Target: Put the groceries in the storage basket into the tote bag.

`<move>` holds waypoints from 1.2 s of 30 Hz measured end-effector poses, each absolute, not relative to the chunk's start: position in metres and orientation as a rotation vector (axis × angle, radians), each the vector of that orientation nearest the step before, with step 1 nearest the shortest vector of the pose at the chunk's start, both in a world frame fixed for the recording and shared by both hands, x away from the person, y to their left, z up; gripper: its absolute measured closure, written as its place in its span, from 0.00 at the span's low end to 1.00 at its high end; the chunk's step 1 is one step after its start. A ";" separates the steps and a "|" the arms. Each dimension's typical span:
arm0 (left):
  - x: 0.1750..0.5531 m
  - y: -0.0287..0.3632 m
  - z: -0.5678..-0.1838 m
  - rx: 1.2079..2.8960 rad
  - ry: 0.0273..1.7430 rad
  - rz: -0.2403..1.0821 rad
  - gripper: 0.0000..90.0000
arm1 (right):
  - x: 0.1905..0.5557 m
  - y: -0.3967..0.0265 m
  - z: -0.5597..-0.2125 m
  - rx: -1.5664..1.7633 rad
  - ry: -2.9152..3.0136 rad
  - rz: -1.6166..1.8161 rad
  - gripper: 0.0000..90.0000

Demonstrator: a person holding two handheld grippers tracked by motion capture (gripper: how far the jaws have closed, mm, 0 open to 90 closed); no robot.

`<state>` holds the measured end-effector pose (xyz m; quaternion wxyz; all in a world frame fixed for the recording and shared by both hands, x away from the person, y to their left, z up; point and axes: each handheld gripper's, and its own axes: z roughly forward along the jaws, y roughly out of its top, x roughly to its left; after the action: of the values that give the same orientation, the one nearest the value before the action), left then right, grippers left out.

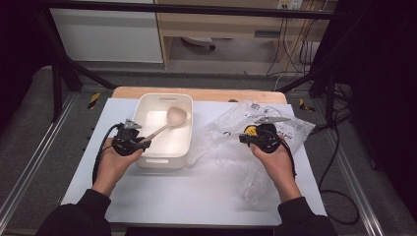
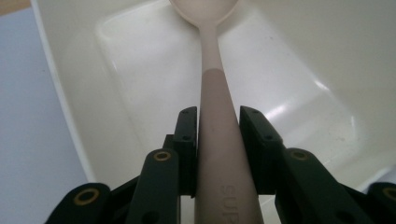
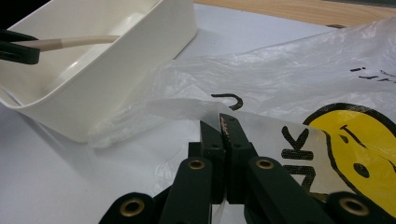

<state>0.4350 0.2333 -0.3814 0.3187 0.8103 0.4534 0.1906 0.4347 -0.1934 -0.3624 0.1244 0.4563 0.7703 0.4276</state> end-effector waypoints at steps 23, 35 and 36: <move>0.407 0.246 -0.352 1.988 1.107 0.579 0.76 | 0.434 -0.189 -0.359 1.319 2.262 1.233 1.00; 0.377 0.241 -0.337 1.970 1.004 0.567 0.76 | 0.436 -0.186 -0.353 1.316 2.277 1.230 1.00; 0.374 0.241 -0.336 1.966 1.002 0.562 0.76 | 0.437 -0.186 -0.353 1.318 2.278 1.229 1.00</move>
<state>0.3741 0.2407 -0.3363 0.4192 0.7839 0.3995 0.2240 0.4368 -0.1858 -0.3526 0.1185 0.4506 0.7788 0.4201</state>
